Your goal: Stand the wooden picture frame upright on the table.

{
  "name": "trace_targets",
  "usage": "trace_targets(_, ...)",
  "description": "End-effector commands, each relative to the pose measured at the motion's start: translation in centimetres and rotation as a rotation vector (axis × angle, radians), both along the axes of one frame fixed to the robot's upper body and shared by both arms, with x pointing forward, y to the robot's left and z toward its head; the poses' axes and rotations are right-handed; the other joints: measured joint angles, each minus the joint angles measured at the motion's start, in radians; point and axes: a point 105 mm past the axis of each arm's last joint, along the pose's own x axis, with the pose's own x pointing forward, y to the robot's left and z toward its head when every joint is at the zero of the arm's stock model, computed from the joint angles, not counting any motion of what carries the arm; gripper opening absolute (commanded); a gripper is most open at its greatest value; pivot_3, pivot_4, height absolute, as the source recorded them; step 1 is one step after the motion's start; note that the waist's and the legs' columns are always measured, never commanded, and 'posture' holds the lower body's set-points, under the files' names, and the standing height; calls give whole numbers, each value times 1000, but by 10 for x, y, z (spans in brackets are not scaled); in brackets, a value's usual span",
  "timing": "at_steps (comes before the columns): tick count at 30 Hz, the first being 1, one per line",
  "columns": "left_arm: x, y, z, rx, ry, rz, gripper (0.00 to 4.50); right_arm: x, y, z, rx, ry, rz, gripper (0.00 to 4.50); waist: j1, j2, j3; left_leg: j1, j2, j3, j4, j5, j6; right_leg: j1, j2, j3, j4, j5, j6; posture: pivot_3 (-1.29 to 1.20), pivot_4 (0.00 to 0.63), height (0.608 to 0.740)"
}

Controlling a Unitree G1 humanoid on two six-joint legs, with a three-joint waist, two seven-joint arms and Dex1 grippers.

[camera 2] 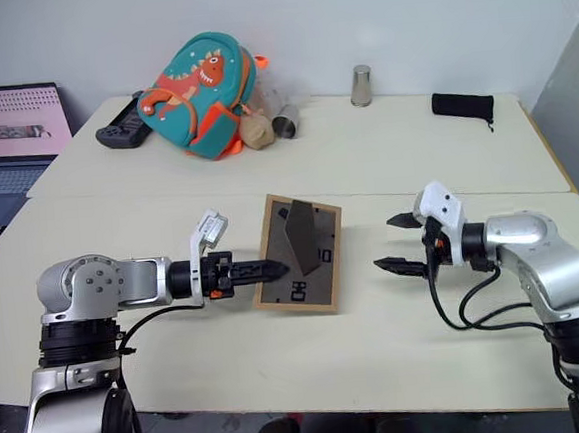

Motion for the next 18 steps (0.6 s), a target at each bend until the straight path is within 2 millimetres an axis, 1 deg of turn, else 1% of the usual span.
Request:
trace_targets(1, 7, -6, 28, -171, 0, -13, 1362, -3, 22, 9, -125, -464, 163, 4444, -2, 0, 0, 0, 0, 0, 1, 0, 0, 0, 0, 0, 0, 0, 0, 0, 150, 740)
trace_targets(7, 6, -14, 41, -221, -8, -35, 1362, -12, 49, 9, -105, -741, 311, 4444, 0, 0, 0, 1, 1, 0, 0, 2, -4, 0, 0, 0, 2, 0, 0, 0, 150, 740)
trace_targets(11, -1, -17, 39, -219, -7, -53, 1362, -9, 69, 26, -31, -890, 334, 4444, 1, 0, 0, 1, 1, 0, 1, 3, -5, 0, -1, 0, 3, 0, 0, 0, 150, 740)
trace_targets(14, -8, -20, 41, -237, -15, -74, 1362, -6, 80, 31, -8, -951, 344, 4444, 0, 0, 0, 2, 1, 0, 1, 4, -6, 1, -1, 0, 4, 1, -1, 0, 150, 740)
trace_targets(18, -14, -22, 41, -235, -22, -85, 1362, 1, 86, 34, 14, -984, 345, 4444, 0, 0, 0, 3, 1, -1, 1, 4, -7, 1, -1, 0, 5, 1, -1, 0, 150, 740)
